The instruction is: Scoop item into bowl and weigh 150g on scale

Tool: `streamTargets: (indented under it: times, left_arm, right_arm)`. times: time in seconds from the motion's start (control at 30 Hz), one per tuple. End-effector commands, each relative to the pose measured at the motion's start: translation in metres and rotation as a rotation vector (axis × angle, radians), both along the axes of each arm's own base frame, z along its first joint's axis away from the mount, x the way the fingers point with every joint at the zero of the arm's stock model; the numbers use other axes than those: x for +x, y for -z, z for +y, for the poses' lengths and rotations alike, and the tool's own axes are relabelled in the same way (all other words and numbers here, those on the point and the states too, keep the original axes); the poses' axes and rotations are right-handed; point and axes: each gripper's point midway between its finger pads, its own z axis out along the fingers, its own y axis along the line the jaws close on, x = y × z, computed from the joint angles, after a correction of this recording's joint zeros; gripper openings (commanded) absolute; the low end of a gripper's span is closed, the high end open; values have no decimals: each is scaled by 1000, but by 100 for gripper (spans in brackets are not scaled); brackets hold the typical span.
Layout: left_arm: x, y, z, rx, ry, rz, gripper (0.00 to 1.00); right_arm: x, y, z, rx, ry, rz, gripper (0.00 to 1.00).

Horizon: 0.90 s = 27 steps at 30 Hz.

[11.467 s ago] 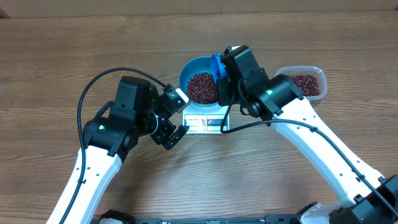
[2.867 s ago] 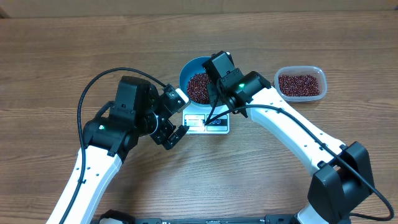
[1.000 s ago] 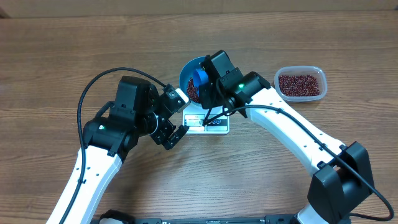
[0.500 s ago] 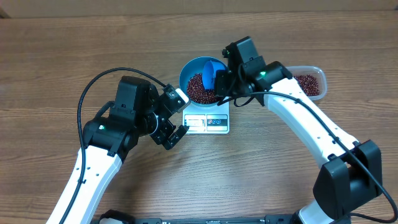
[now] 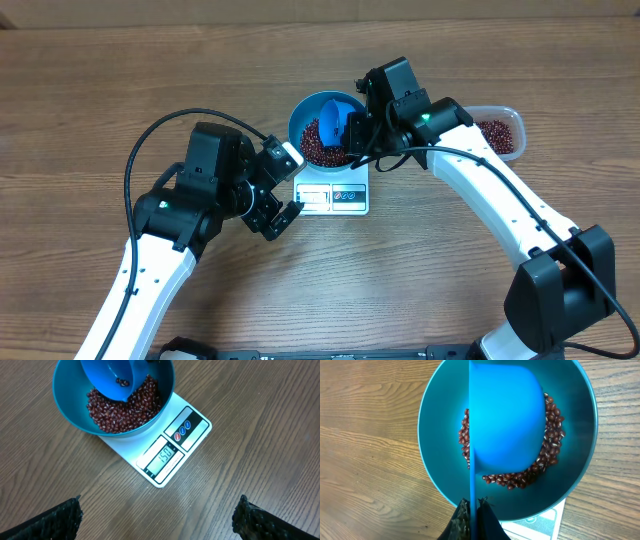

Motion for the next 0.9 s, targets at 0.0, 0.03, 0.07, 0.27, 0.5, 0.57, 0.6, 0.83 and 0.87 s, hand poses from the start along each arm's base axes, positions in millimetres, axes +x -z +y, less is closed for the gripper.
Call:
streamTargets:
  times: [0.0, 0.03, 0.07, 0.27, 0.5, 0.57, 0.6, 0.83, 0.87]
  left_arm:
    - [-3, 3, -1, -3, -5, 14, 99]
    - [-3, 3, -1, -3, -5, 14, 99]
    - [-3, 3, -1, -3, -5, 14, 100]
    - [-3, 3, -1, -3, -5, 14, 99]
    - [-3, 3, -1, -3, -5, 14, 100]
    - [-3, 3, -1, -3, -5, 14, 100]
    - [-3, 3, -1, -3, -5, 14, 99]
    - [-3, 3, -1, -3, -5, 14, 99]
    - [-3, 3, -1, -3, -5, 14, 100]
  right_arm:
    - [5, -34, 2, 34, -18, -89, 4]
    - [6, -35, 1, 28, -13, -94, 4]
    - [6, -36, -1, 19, -6, -102, 4]
    - [8, -43, -8, -16, -12, -145, 4]
    - [4, -70, -13, 11, 12, -199, 4]
    - [4, -81, -19, 12, 36, -227, 4]
    - [4, -87, -24, 9, 48, -244, 4]
    - [7, -116, -81, -95, 208, -329, 4]
    - [7, -118, -92, -114, 236, -330, 4]
